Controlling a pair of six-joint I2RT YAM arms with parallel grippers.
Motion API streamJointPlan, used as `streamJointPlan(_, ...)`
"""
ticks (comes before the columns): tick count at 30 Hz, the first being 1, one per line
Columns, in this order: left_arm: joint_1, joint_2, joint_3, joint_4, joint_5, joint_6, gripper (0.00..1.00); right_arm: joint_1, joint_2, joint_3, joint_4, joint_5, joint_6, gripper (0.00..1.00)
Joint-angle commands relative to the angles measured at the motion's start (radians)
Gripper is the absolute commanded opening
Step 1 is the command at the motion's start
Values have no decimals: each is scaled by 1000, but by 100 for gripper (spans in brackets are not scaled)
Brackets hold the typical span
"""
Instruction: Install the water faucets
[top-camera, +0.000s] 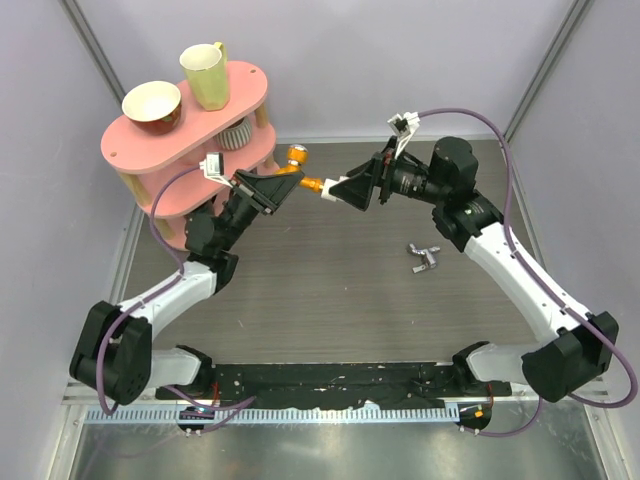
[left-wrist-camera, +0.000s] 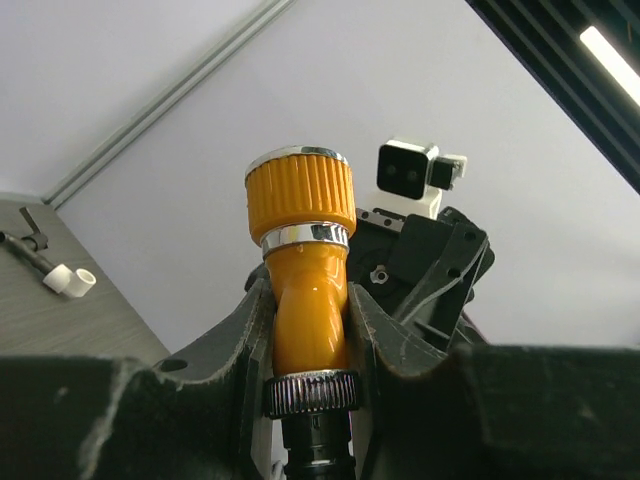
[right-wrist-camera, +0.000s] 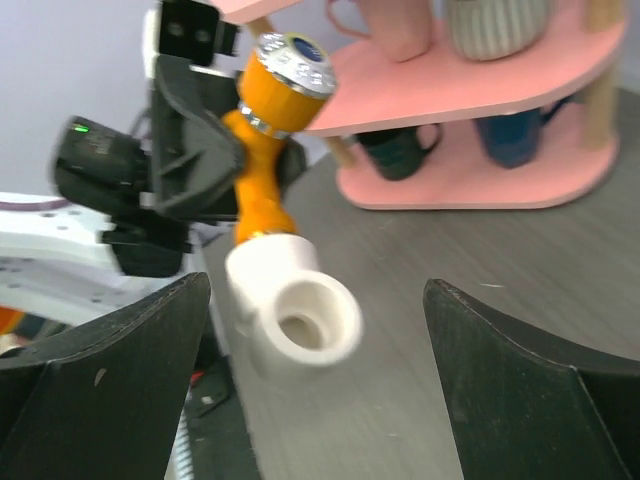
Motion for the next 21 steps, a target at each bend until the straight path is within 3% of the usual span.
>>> streamJointPlan(1,-2,-97,48,-148,-54,-36,0,-3,-75,10,-109,201,-328,94)
streamJointPlan(7,-2,-162,94,-442,-74,-16,0,5,-182,-58,-51,251,-525,94)
streamJointPlan(12,-2,-167,126,-551,-85,-36,0,135,-248,-94,-55,312,-825,94)
streamJointPlan(19,-2,-157,157,-610,-75,-62,0,426,-218,-124,-65,803,-1148,91)
streamJointPlan(21,-2,-157,157,-610,-69,-65,0,456,-204,-139,-41,853,-1207,88)
